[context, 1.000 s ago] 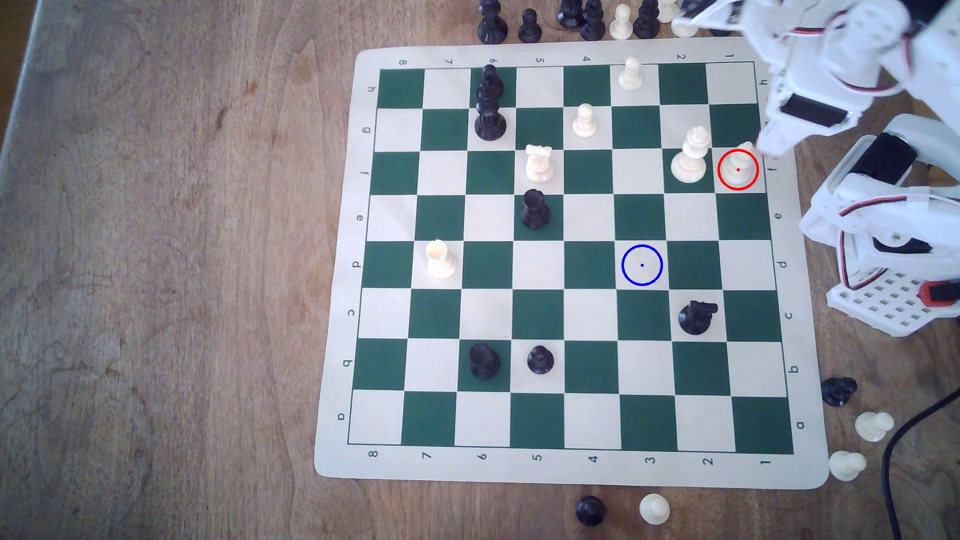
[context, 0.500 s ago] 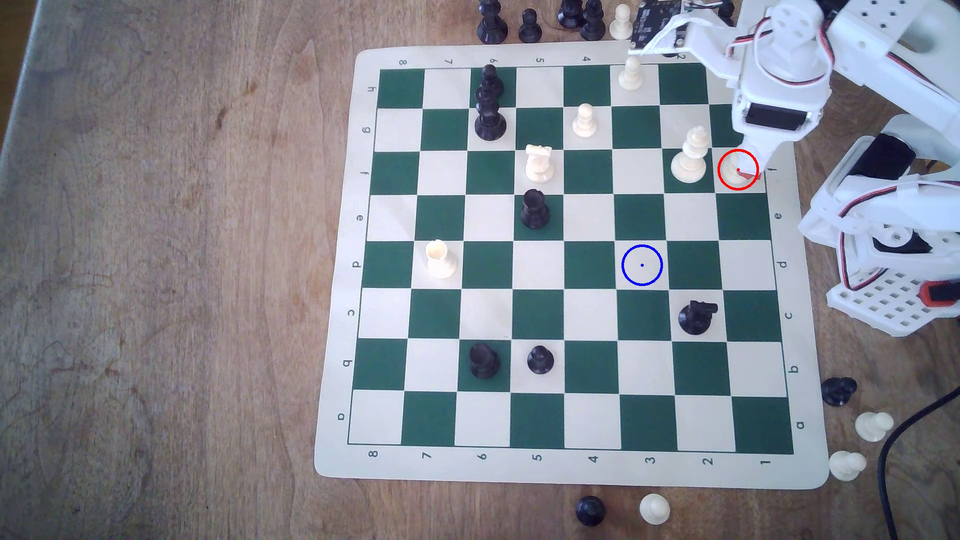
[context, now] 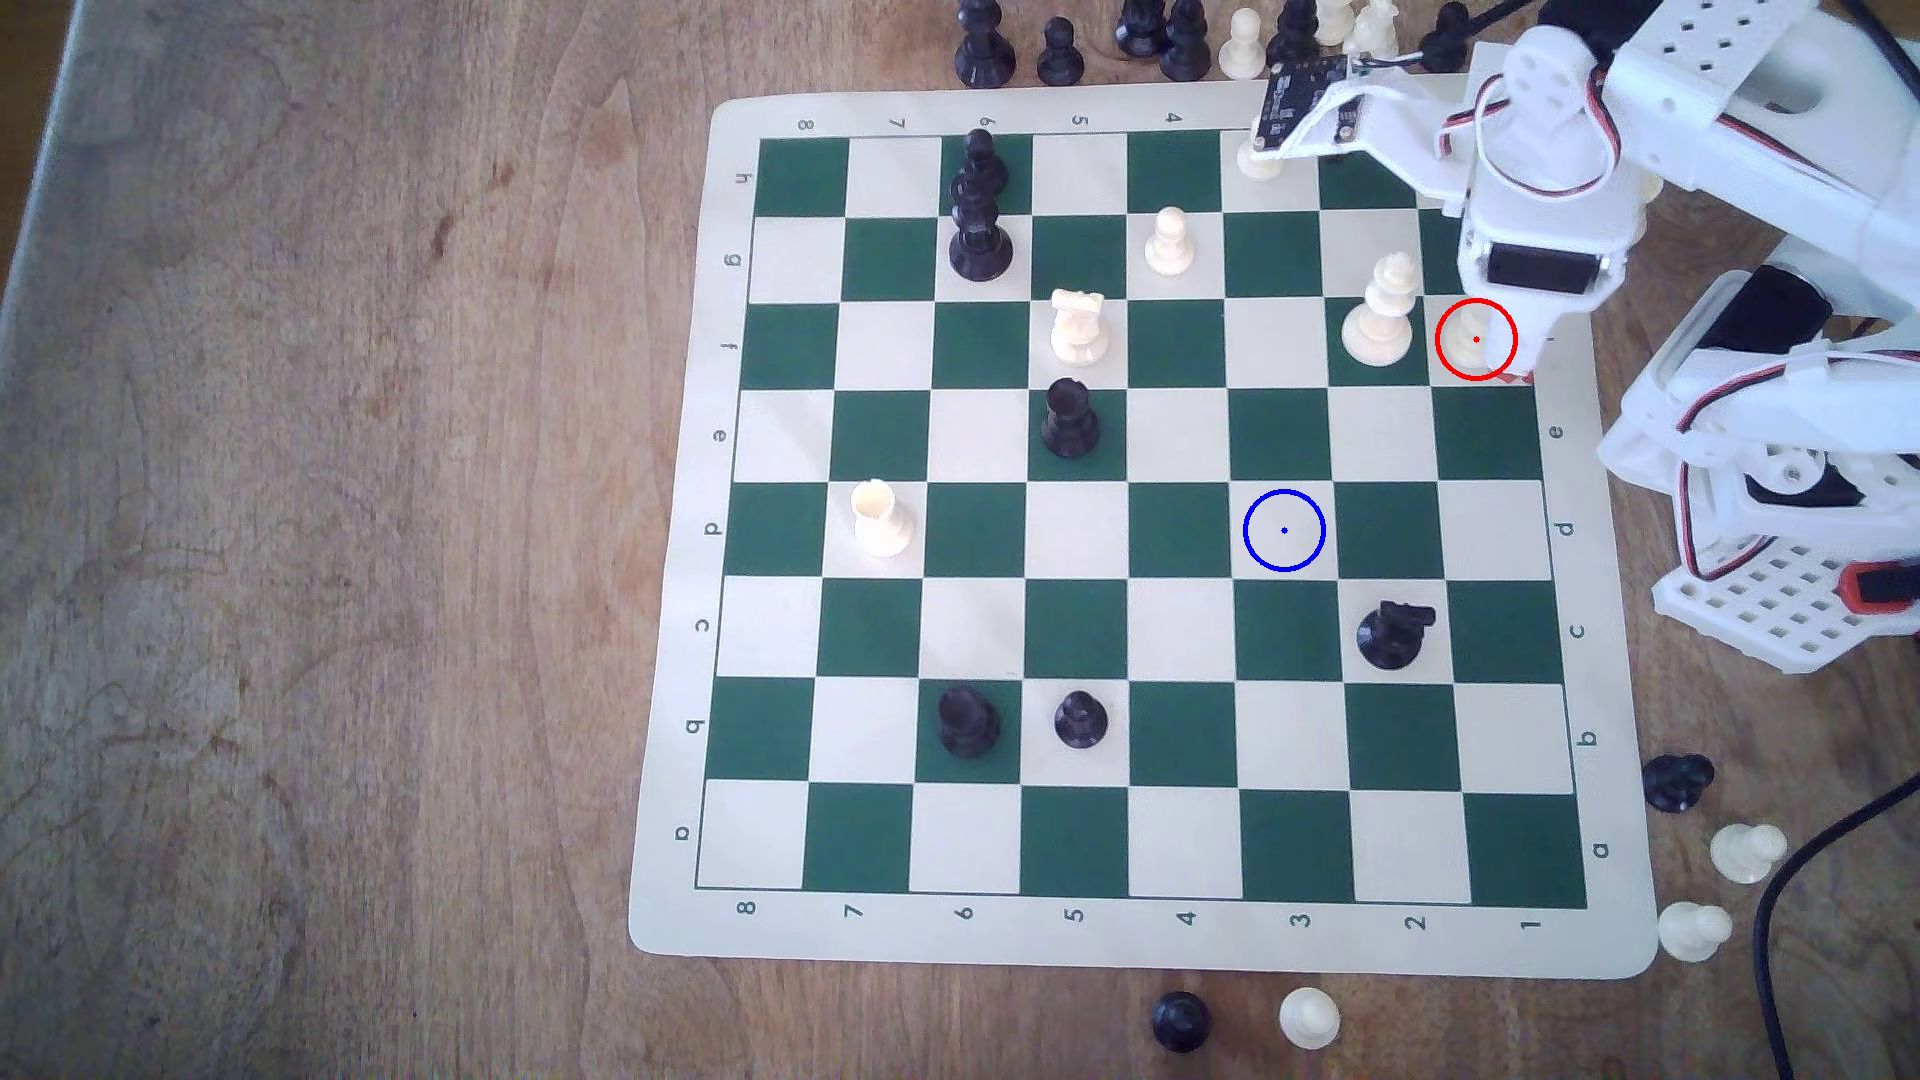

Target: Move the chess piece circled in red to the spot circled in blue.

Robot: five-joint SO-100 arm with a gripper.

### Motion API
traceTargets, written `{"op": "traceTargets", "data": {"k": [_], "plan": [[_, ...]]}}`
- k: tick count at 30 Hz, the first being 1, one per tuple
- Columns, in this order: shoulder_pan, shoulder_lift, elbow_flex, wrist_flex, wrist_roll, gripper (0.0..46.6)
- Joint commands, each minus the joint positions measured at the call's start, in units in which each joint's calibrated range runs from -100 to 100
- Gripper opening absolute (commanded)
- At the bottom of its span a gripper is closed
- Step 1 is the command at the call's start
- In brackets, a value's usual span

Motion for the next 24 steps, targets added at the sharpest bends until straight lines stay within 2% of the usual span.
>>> {"op": "traceTargets", "data": {"k": [1,13,18,20,24], "plan": [[0.1,0.1,0.5,-3.4,0.3,15.5],[0.2,0.3,1.1,-4.2,0.3,14.2],[-0.2,1.4,1.3,-5.5,0.3,7.9],[-0.2,1.5,1.4,-5.5,0.3,3.6],[-0.2,1.3,1.9,-5.5,0.3,1.2]]}}
